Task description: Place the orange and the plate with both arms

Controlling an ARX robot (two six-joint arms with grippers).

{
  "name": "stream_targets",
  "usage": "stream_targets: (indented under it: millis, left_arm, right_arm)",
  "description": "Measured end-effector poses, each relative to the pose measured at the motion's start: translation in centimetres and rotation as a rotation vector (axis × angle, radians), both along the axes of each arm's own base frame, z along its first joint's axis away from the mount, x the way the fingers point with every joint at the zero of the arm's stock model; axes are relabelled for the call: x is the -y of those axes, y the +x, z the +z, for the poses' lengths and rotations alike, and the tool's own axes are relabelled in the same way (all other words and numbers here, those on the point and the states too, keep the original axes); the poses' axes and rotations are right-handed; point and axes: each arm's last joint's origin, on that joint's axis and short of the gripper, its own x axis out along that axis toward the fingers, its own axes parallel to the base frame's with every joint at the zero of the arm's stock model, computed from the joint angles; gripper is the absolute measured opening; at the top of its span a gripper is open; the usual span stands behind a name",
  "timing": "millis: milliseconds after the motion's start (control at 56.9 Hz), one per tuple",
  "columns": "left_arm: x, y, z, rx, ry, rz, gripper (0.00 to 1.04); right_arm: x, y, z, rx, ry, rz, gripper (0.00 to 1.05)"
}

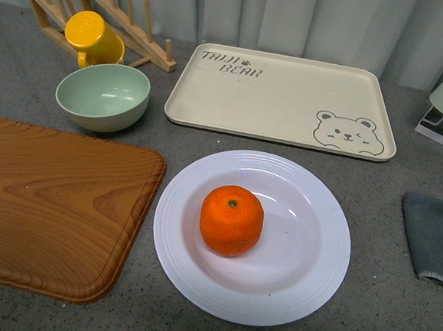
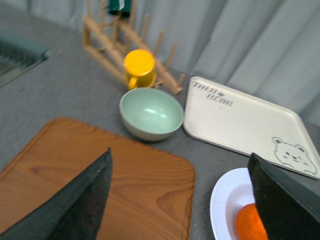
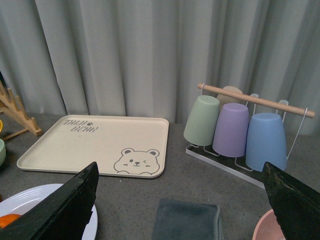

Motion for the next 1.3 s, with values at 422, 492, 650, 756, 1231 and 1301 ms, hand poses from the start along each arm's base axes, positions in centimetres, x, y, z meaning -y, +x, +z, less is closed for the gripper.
stream_targets:
  millis: [422, 492, 650, 756, 1231, 1301]
  left_arm:
    - [-3.0, -1.4, 0.6, 0.143, 0.233, -0.051, 0.07]
    - [-3.2, -1.6, 0.6, 0.144, 0.236, -0.049, 0.04]
    - [-3.8, -2.0, 0.6, 0.146, 0.243, -0.053, 0.04]
    - [-4.7, -2.2, 0.6, 0.146, 0.248, -0.054, 0.04]
    - [-4.9, -3.9, 0.2, 0.13, 0.249, -0.047, 0.04]
    - [-4.9, -3.9, 0.3, 0.14, 0.249, -0.046, 0.04]
  right_arm:
    - [0.0, 0.0, 0.0, 0.0, 0.0, 0.0, 0.95]
    - [0.0, 0.0, 0.0, 0.0, 0.0, 0.0, 0.95]
    - [0.0, 0.0, 0.0, 0.0, 0.0, 0.0, 0.95]
    - [0.0, 0.0, 0.0, 0.0, 0.0, 0.0, 0.95]
    - [0.0, 0.0, 0.0, 0.0, 0.0, -0.001, 0.95]
    - [0.0, 0.0, 0.0, 0.0, 0.0, 0.0, 0.95]
